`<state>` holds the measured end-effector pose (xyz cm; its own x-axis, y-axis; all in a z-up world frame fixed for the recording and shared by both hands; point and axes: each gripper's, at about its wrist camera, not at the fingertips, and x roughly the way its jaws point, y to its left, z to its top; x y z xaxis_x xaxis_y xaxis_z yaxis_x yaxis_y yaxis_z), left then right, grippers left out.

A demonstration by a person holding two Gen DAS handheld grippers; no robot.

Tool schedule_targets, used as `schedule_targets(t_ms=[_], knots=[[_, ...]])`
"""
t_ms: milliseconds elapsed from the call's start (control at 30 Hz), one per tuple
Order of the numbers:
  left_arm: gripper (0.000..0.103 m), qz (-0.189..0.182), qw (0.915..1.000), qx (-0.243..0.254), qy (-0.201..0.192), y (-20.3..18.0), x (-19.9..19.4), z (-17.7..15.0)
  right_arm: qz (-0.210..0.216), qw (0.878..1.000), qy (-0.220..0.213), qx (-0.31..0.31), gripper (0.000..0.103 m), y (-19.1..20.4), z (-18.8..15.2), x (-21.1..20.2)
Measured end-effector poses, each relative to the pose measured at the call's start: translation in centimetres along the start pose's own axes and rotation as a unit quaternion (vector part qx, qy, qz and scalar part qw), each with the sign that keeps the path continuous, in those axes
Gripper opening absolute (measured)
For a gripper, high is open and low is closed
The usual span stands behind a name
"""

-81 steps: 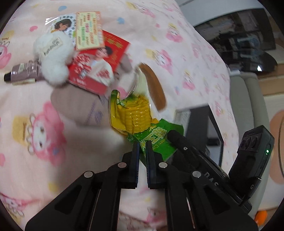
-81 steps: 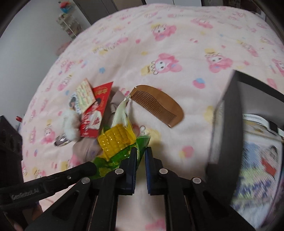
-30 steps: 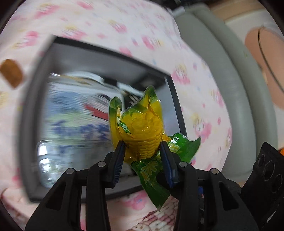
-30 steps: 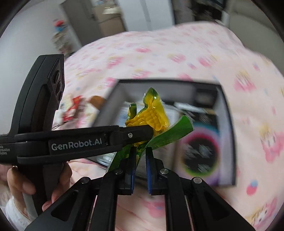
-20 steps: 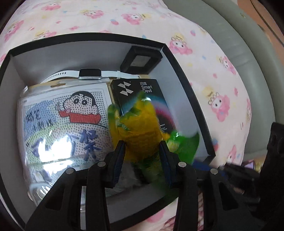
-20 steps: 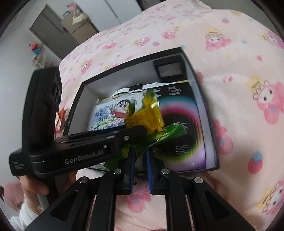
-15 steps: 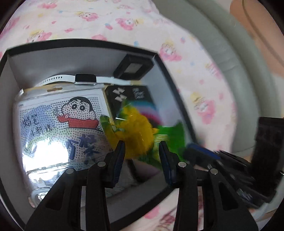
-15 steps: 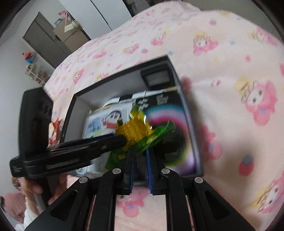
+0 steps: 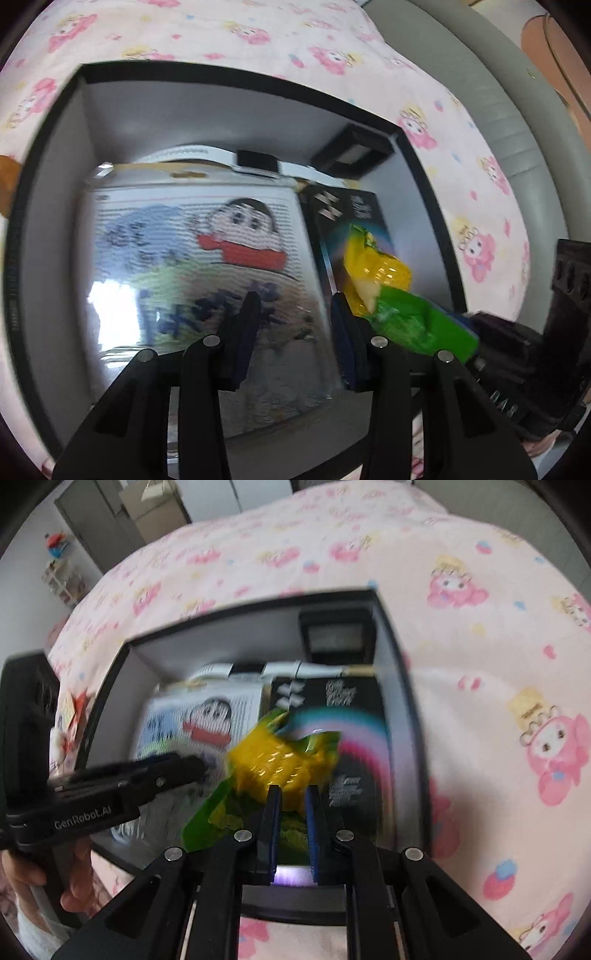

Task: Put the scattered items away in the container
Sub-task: 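Carry the corn snack packet with the right gripper into the black box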

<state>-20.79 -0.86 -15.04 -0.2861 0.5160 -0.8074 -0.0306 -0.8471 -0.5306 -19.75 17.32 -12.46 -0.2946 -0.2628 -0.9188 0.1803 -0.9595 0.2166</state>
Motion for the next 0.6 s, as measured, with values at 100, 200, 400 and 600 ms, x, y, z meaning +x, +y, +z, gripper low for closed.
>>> schedule_targets(t_ms=[100, 200, 400, 600], knots=[[0.039, -0.011, 0.9999, 0.008, 0.007, -0.6, 0.7, -0.1, 0.006, 1.000, -0.014, 0.004, 0.010, -0.2, -0.3, -0.8], [0.038, -0.030, 0.9992, 0.020, 0.017, -1.3, 1.0, -0.5, -0.040, 0.997, -0.061, 0.020, 0.010, -1.0, -0.1, -2.4], [0.038, -0.057, 0.9978, 0.029, 0.020, -2.7, 0.9, -0.9, -0.036, 0.994, -0.085, 0.059, 0.010, -2.6, -0.1, -3.9], [0.038, -0.031, 0.9987, -0.019, -0.036, -1.6, -0.4, -0.8, -0.032, 0.993, -0.090, 0.072, 0.010, -2.9, 0.0, -4.2]])
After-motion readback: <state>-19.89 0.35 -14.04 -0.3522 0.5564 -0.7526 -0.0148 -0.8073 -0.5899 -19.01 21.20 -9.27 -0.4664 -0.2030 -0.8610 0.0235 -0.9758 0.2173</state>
